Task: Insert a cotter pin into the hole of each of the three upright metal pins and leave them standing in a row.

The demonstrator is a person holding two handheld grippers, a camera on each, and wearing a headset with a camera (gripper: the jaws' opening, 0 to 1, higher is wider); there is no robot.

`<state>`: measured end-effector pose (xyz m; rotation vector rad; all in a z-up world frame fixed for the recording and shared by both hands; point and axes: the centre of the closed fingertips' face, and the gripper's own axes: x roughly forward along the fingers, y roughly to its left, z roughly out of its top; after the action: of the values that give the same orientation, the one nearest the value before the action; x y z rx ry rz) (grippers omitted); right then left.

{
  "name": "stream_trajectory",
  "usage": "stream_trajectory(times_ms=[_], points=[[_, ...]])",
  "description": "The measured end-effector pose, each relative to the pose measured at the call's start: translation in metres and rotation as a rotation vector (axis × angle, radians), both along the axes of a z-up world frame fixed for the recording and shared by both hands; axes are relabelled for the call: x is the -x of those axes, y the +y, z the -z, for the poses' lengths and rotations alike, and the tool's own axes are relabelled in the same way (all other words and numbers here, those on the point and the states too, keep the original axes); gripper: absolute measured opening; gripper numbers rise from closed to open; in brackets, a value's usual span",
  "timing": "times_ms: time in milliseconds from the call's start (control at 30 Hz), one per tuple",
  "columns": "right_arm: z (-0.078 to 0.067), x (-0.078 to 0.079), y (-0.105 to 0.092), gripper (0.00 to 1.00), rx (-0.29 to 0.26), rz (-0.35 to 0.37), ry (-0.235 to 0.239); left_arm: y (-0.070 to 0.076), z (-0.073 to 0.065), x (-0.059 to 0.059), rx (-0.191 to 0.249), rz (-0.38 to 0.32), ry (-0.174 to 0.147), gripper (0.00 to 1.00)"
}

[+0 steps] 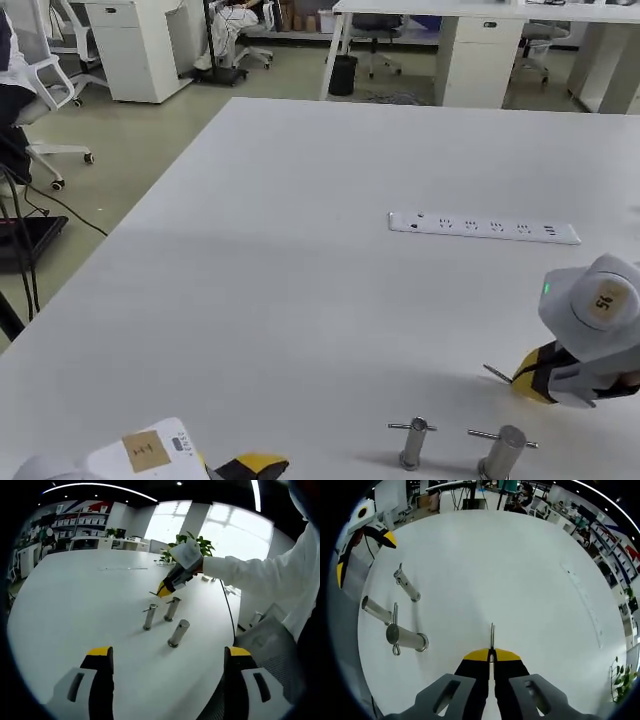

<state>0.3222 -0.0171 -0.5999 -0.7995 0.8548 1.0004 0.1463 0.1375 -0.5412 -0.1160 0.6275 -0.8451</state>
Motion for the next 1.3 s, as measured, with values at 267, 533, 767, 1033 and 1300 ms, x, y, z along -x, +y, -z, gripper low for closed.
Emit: stream_trajectory(times_ms=[267,533,767,1033,1300], points=[[-0.032,0.019,0.003,0.00,-0.051,-0.009,-0.067,-0.003,-0.006,-0.002,-0.001,0.003,-0.011,0.89],[-0.065,0.040,0.002,0.00,-0.132,0.020,-0.143,-0.009,-0.012,-0.009,0.004,0.005,-0.026,0.86],[-0.089,0.063,-0.001,0.00,-0.171,0.014,-0.206,-0.018,-0.017,-0.014,0.010,0.022,-0.036,0.83],[-0.105,0.086,0.003,0.00,-0.209,-0.006,-0.245,-0.028,-0.025,-0.022,0.034,0.033,-0.042,0.81],[-0.108,0.109,0.016,0.00,-0.262,-0.020,-0.249,-0.038,-0.031,-0.023,0.063,0.056,-0.034,0.75]])
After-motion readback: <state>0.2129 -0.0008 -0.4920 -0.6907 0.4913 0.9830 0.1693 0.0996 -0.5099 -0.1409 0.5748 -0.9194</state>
